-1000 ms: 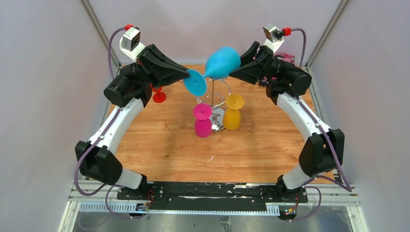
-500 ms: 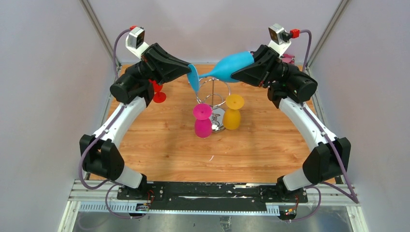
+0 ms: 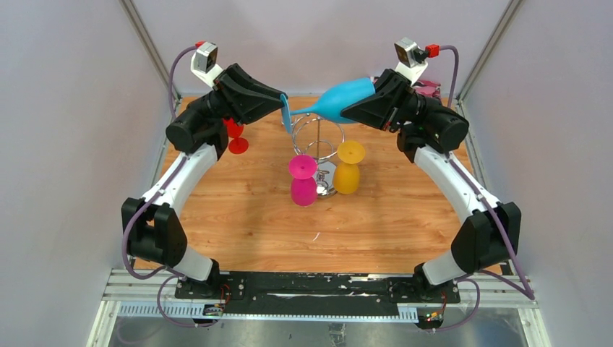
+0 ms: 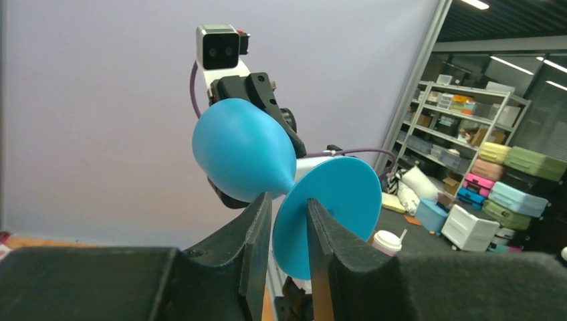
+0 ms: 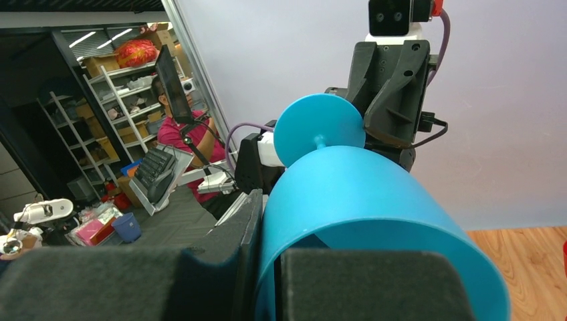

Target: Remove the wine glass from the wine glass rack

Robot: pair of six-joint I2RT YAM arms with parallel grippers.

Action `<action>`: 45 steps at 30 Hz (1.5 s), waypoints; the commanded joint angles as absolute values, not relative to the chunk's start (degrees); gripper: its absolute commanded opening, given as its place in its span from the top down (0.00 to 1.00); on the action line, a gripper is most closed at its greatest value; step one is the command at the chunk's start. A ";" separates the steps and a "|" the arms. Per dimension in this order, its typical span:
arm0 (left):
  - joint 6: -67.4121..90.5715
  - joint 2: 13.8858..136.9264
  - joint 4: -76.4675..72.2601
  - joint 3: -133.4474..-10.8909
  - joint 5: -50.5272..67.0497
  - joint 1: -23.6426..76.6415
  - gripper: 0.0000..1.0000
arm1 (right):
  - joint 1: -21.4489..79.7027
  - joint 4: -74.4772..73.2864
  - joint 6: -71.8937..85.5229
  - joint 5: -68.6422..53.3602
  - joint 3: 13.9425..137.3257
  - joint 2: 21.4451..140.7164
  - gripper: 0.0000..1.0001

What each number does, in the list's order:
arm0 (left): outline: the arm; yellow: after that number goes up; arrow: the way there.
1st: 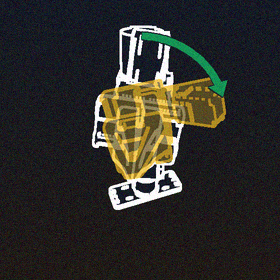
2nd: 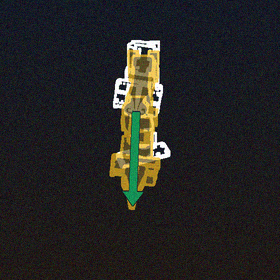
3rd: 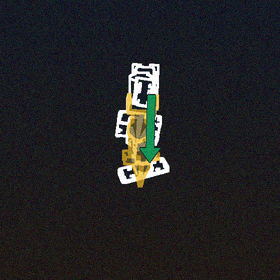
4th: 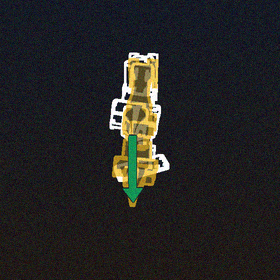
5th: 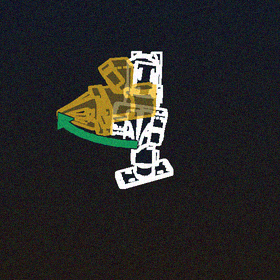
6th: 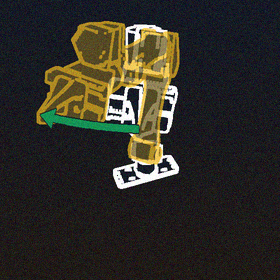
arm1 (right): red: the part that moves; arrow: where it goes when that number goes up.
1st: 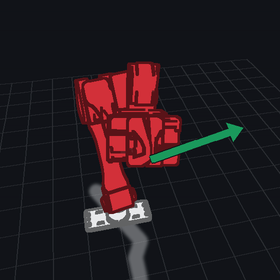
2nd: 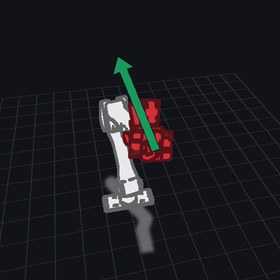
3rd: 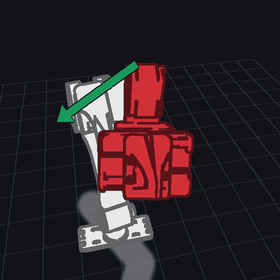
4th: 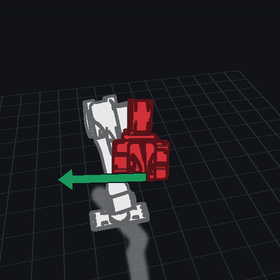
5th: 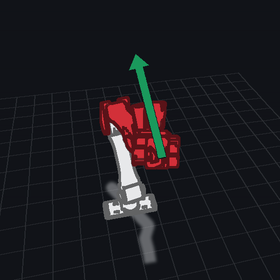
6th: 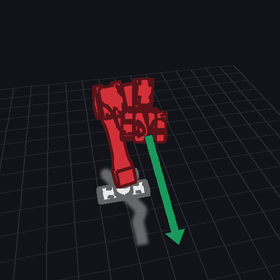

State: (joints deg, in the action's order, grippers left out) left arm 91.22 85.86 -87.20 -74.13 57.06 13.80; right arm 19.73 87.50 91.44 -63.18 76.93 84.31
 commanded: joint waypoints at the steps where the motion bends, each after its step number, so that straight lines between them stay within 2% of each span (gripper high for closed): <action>1: 89.49 84.26 -90.64 -72.76 60.67 12.12 0.66 | 20.80 91.28 90.50 -63.68 77.25 84.94 1.00; 5: 91.60 84.02 -90.62 -72.21 57.96 6.89 0.67 | 19.56 89.71 89.75 -64.30 76.72 83.53 1.00; 7: 92.93 84.47 -90.14 -72.73 56.86 4.29 0.75 | 18.90 87.79 88.18 -64.74 76.14 82.05 1.00; 10: 88.10 83.89 -79.76 -73.72 56.00 1.53 0.95 | 18.51 80.66 83.18 -65.91 74.96 78.57 1.00; 13: 69.68 80.63 -47.45 -75.64 53.51 1.06 1.00 | 18.45 66.11 72.61 -66.20 73.76 74.04 1.00; 15: 49.04 77.92 -16.89 -81.33 46.10 1.08 1.00 | 18.57 47.20 60.00 -64.97 74.66 70.62 1.00; 18: 30.35 78.20 22.11 -96.87 23.86 2.17 1.00 | 19.92 11.29 33.41 -57.07 83.34 68.35 1.00; 20: 26.15 79.47 37.97 -108.23 8.41 3.74 1.00 | 21.87 -3.34 26.52 -51.75 90.04 70.19 1.00; 21: 25.28 79.04 41.59 -109.98 1.94 4.08 1.00 | 22.73 -8.26 24.84 -49.64 93.08 71.54 1.00; 25: 24.55 73.39 48.30 -108.90 -23.67 5.61 1.00 | 31.07 -22.31 16.41 -39.52 103.34 78.04 1.00; 30: 25.52 67.58 55.59 -108.37 -39.04 5.63 1.00 | 41.76 -36.96 7.66 -27.37 118.04 90.30 1.00; 37: 23.28 60.22 57.50 -106.35 -40.22 5.63 1.00 | 54.52 -50.25 0.33 -13.21 136.63 107.01 1.00; 45: 21.97 55.40 57.74 -103.66 -34.99 5.63 1.00 | 61.58 -51.94 -2.20 -9.13 141.16 117.43 1.00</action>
